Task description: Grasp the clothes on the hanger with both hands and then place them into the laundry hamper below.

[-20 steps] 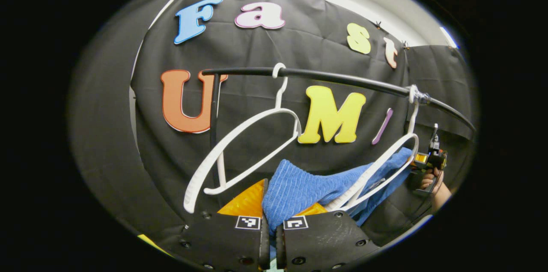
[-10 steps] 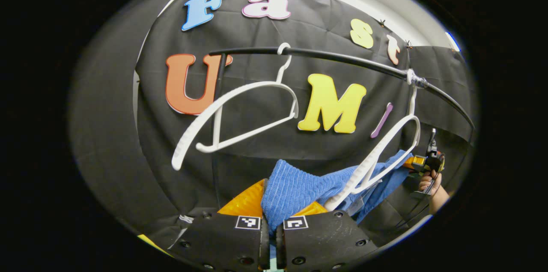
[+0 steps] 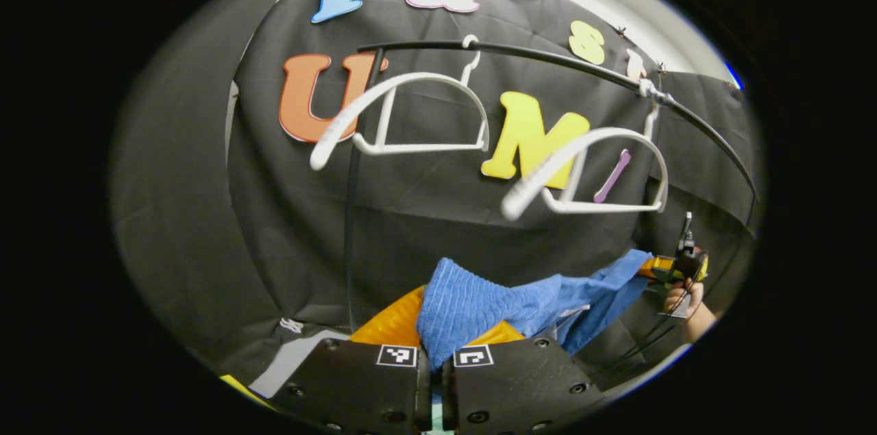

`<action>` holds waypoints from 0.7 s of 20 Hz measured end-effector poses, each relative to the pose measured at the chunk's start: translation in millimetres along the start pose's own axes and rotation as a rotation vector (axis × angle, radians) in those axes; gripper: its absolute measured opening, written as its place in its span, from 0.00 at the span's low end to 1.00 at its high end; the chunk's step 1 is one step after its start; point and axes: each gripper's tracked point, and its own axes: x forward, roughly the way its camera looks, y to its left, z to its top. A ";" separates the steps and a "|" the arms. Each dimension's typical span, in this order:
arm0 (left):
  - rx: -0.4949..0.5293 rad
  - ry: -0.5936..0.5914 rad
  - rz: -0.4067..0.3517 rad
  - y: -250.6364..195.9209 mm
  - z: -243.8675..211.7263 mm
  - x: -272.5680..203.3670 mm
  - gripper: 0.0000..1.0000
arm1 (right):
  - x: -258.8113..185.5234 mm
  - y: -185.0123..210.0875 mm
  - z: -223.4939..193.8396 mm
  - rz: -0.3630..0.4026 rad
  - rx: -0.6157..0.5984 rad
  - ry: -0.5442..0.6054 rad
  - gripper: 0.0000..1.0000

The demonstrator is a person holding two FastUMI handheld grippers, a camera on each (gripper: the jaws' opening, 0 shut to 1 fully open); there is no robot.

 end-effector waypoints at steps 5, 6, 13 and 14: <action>0.012 0.022 -0.035 -16.6 -20.8 -18.8 0.10 | -15.1 6.6 -50.8 -0.008 -0.006 0.037 0.10; 0.018 0.020 -0.049 -22.8 -22.5 -24.0 0.06 | -19.9 10.5 -61.0 -0.011 -0.019 0.041 0.10; 0.121 -0.014 -0.244 -94.4 -18.2 -59.6 0.06 | -74.4 47.1 -128.6 -0.002 -0.096 0.048 0.10; 0.135 -0.019 -0.277 -106.7 -18.4 -65.4 0.10 | -81.8 53.9 -135.8 -0.002 -0.109 0.047 0.10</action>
